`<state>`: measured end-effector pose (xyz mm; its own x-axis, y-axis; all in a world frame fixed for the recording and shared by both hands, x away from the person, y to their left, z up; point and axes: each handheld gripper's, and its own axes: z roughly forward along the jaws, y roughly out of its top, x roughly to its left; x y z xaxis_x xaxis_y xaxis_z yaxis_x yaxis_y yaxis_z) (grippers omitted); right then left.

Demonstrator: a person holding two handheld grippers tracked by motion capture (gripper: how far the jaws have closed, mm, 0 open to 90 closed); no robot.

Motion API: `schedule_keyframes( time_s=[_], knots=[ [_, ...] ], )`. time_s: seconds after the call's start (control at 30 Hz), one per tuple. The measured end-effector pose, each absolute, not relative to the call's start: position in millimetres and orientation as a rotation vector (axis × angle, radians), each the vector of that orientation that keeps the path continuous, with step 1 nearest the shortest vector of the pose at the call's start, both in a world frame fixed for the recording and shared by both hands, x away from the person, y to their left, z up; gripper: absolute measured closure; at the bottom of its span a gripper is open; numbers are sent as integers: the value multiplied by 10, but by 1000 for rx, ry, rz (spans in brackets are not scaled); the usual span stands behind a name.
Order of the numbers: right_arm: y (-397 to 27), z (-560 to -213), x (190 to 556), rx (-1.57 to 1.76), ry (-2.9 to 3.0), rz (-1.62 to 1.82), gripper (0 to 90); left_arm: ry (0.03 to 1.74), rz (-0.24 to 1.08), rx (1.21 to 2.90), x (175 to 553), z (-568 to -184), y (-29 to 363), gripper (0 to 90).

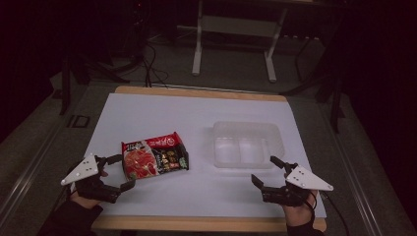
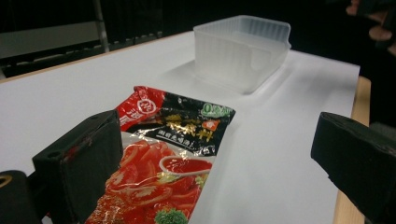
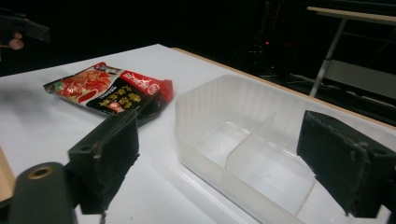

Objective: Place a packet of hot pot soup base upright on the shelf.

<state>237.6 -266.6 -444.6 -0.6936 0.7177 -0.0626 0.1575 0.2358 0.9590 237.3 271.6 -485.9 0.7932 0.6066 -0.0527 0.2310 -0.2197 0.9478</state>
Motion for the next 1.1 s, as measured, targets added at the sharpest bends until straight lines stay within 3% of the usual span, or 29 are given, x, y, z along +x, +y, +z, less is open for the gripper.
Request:
schedule_keyframes(
  time_s=[0.2, 0.47, 1.1],
  knots=[
    [-2635, -4428, 2357, 799, 2037, 1466, 175, 636, 371, 1815, 2372, -4860, 2688, 26],
    [-2621, -4388, 2311, 769, 1997, 1480, 113, 604, 364, 1827, 2375, -4800, 2647, 26],
    [-2554, -4334, 2286, 727, 2023, 1511, 108, 575, 363, 1840, 2682, -4556, 2556, 38]
  ],
)
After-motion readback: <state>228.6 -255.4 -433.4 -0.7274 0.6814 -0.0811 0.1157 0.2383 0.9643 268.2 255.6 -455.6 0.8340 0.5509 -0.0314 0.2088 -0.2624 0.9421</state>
